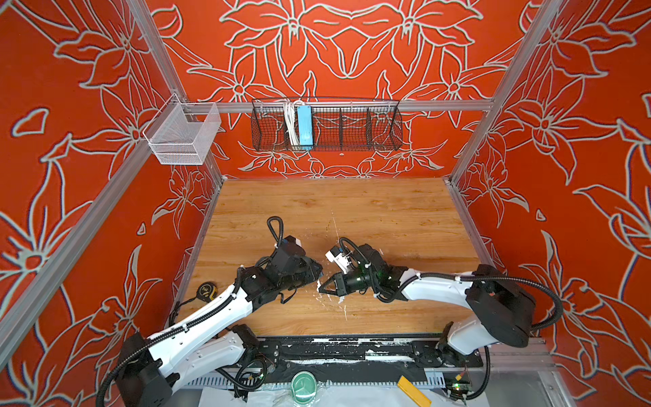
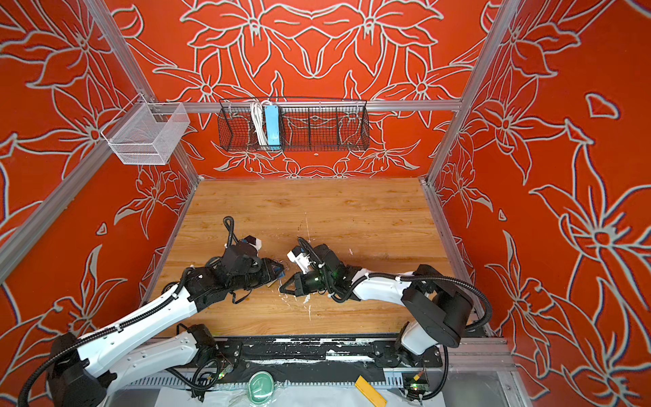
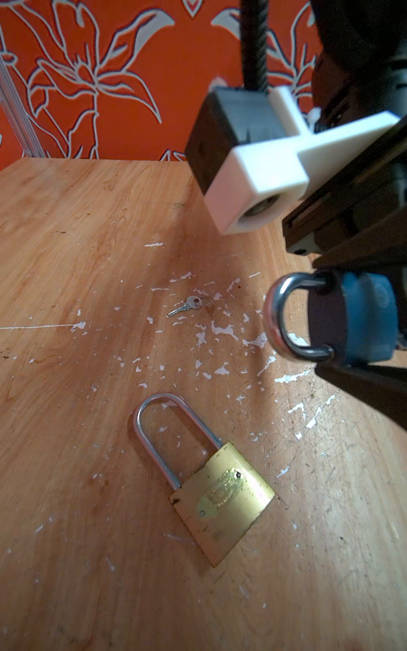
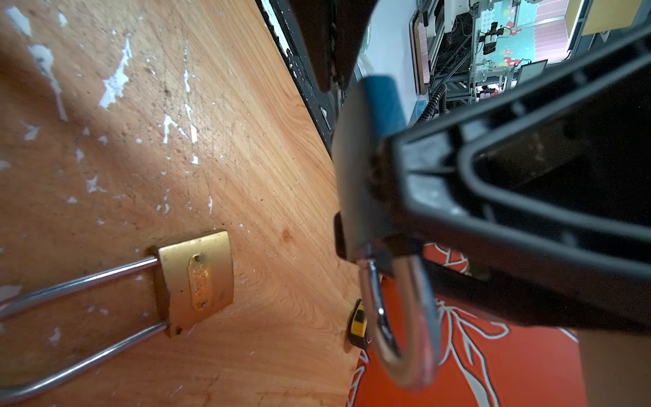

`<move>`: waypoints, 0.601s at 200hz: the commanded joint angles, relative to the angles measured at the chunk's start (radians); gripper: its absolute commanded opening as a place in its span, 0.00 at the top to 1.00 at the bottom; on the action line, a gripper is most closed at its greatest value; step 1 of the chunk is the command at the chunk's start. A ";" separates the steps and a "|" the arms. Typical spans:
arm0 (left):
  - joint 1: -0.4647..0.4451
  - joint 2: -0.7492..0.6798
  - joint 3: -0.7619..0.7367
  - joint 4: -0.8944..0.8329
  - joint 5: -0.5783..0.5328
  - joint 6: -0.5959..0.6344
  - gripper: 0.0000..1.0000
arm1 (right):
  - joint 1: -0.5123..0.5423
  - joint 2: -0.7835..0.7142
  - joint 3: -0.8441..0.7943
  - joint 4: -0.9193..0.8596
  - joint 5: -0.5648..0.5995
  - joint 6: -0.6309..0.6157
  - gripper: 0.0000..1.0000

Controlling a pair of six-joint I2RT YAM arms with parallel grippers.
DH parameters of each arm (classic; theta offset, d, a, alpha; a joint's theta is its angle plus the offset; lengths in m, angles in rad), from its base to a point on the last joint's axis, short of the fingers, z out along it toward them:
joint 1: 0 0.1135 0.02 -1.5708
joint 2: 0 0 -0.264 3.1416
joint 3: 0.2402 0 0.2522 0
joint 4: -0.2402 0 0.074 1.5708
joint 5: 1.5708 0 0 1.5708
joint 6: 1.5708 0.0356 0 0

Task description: Unlock with the key

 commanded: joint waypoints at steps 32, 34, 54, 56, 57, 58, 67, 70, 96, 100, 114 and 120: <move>-0.008 -0.032 -0.007 -0.002 -0.010 0.015 1.00 | 0.000 0.006 0.041 0.012 -0.004 -0.006 1.00; -0.007 -0.031 -0.008 -0.003 -0.010 0.015 1.00 | 0.000 0.005 0.042 0.012 -0.004 -0.007 1.00; -0.008 -0.022 -0.009 -0.003 -0.015 0.015 1.00 | 0.000 -0.003 0.045 0.007 -0.007 -0.012 1.00; -0.008 -0.021 -0.010 -0.003 -0.015 0.015 1.00 | 0.000 -0.005 0.044 0.006 -0.008 -0.012 1.00; -0.008 -0.020 -0.010 -0.003 -0.016 0.015 1.00 | 0.000 -0.005 0.044 0.006 -0.008 -0.013 1.00; -0.008 -0.020 -0.010 -0.005 -0.017 0.015 1.00 | 0.000 -0.005 0.044 0.005 -0.008 -0.014 1.00; -0.008 -0.018 -0.010 -0.002 -0.019 0.016 1.00 | 0.001 -0.009 0.046 0.003 -0.011 -0.015 1.00; -0.008 -0.017 -0.012 -0.001 -0.020 0.017 1.00 | 0.000 -0.009 0.046 0.000 -0.010 -0.017 1.00; -0.008 -0.021 -0.013 -0.004 -0.039 0.014 1.00 | 0.000 -0.020 0.046 -0.017 -0.008 -0.027 1.00; -0.008 -0.022 -0.014 -0.002 -0.042 0.014 1.00 | 0.000 -0.020 0.047 -0.020 -0.009 -0.029 1.00; -0.008 -0.028 -0.018 0.003 -0.053 0.013 1.00 | 0.000 -0.022 0.048 -0.025 -0.011 -0.031 1.00; -0.009 -0.030 -0.017 0.001 -0.062 0.012 1.00 | 0.000 -0.023 0.046 -0.028 -0.012 -0.031 1.00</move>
